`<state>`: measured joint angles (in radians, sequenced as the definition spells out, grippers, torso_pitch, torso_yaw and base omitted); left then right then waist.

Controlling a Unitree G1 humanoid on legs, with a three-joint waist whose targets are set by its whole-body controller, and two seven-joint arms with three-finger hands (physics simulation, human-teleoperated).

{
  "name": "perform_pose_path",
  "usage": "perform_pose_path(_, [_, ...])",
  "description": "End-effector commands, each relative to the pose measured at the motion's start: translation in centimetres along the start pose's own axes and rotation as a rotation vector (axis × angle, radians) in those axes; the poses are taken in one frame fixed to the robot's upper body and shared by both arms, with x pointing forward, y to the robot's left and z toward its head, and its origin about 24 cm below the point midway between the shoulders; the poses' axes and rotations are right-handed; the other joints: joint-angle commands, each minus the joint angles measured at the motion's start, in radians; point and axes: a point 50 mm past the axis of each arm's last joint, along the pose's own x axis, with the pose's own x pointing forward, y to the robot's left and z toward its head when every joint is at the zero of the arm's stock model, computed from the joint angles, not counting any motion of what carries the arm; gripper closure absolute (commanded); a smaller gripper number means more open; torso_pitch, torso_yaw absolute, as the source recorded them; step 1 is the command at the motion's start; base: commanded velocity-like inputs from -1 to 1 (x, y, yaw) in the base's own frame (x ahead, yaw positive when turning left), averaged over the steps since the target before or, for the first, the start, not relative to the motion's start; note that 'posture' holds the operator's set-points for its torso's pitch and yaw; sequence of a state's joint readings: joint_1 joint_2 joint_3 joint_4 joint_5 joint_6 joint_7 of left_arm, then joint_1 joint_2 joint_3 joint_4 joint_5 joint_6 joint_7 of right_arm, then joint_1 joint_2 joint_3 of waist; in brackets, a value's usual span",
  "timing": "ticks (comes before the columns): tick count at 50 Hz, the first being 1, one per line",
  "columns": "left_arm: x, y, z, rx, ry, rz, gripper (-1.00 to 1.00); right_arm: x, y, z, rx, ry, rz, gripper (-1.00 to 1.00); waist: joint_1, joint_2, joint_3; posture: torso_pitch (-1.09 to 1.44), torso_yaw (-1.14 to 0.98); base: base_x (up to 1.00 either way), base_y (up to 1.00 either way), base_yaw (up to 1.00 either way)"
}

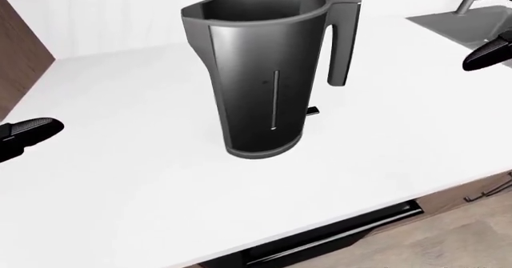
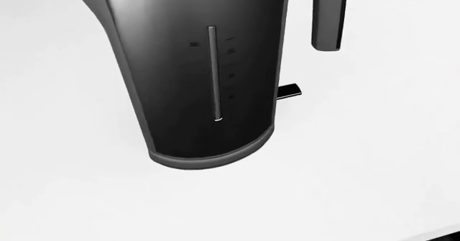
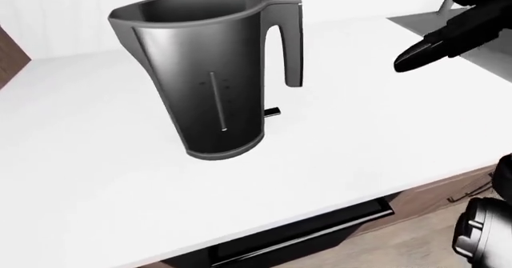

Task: Close the lid of the electric kettle.

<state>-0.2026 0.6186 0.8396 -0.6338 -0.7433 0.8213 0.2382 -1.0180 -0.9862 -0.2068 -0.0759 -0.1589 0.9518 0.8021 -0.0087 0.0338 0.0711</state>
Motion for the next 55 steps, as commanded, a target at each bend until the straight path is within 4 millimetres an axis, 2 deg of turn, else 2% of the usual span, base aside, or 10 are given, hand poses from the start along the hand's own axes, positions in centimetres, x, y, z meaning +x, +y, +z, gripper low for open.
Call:
perform_pose_path(1, [-0.1,-0.1,1.4,0.009,-0.080,-0.008,-1.00,-0.8,-1.3,2.0,-0.067,-0.053,-0.036,-1.00,0.000,0.000,-0.021,0.00,0.00,0.00,0.00,0.00])
perform_pose_path(14, [-0.1,0.1,1.3,0.004,-0.080,-0.002,-1.00,0.9,-1.9,5.4,-0.213,-0.031,0.070,-1.00,-0.009,0.018,-0.013,0.00,0.00,0.00,0.00,0.00])
perform_pose_path(29, [0.0,0.1,1.3,0.002,-0.078,0.000,-1.00,3.1,-2.2,7.2,-0.274,-0.020,0.091,-1.00,-0.016,0.035,-0.013,0.00,0.00,0.00,0.00,0.00])
perform_pose_path(38, [0.0,0.1,1.4,0.002,-0.080,0.000,-1.00,4.5,-1.1,7.9,-0.302,-0.021,0.108,-1.00,-0.021,0.040,-0.015,0.00,0.00,0.00,0.00,0.00])
perform_pose_path(55, [-0.1,0.2,1.7,0.000,-0.081,0.002,-1.00,5.9,0.6,9.2,-0.342,-0.031,0.145,-1.00,-0.024,0.046,-0.015,0.00,0.00,0.00,0.00,0.00])
